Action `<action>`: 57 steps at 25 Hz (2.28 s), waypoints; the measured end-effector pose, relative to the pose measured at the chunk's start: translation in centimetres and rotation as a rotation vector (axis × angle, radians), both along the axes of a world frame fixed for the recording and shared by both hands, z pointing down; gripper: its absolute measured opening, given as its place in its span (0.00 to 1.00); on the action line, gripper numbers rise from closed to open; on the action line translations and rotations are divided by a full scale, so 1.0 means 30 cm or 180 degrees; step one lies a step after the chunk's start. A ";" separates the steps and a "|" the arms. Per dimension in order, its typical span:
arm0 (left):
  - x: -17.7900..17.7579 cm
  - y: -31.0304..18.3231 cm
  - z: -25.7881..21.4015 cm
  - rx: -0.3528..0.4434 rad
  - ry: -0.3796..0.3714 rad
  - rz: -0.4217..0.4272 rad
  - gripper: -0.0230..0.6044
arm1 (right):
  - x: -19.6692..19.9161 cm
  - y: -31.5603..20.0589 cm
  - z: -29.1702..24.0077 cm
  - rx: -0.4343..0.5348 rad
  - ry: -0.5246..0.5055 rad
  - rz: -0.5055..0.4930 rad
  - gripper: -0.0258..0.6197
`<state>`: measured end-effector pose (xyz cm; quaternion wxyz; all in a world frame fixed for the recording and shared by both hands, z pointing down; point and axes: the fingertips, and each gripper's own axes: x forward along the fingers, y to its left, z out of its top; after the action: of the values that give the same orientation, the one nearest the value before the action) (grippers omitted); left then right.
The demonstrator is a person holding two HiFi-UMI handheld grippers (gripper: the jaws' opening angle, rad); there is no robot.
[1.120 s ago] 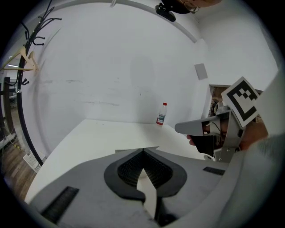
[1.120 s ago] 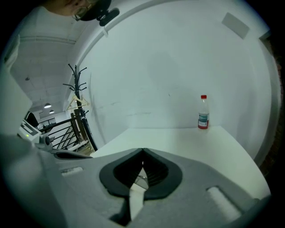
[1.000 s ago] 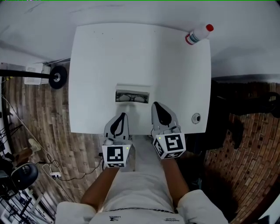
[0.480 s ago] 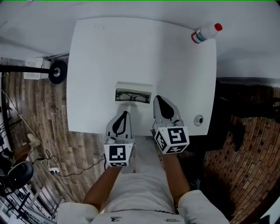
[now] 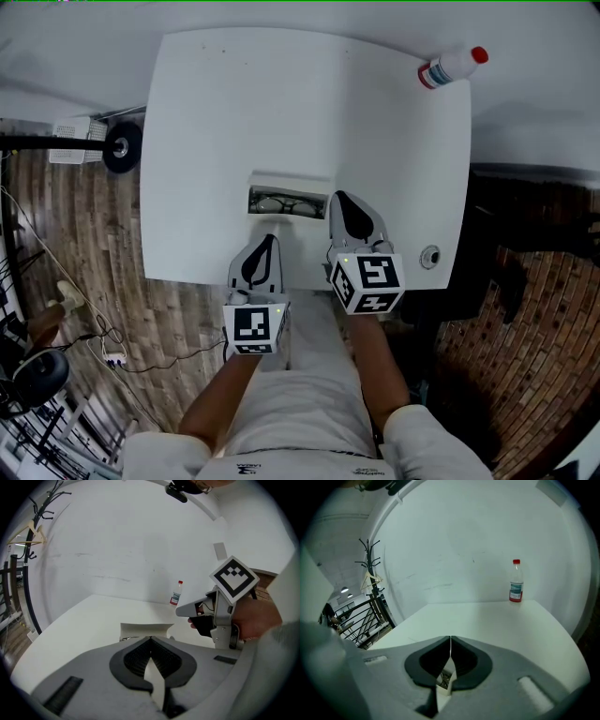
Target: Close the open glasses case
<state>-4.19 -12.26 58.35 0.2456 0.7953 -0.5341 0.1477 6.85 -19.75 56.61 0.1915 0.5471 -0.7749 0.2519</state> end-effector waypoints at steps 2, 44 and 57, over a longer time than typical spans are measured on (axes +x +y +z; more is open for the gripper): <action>0.001 -0.001 0.002 0.0002 0.0011 0.0000 0.03 | 0.003 -0.006 0.017 -0.0038 0.0009 0.0028 0.03; -0.037 -0.010 0.016 -0.0069 0.0077 -0.0172 0.03 | -0.004 0.036 0.112 -0.0218 -0.0075 0.0024 0.04; -0.040 0.016 0.019 -0.0069 0.0061 -0.0208 0.03 | -0.006 0.092 0.126 -0.0207 -0.0039 -0.0040 0.05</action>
<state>-5.38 -11.79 58.93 0.2640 0.7761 -0.5558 0.1378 6.69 -17.00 60.41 0.2061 0.5341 -0.7709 0.2792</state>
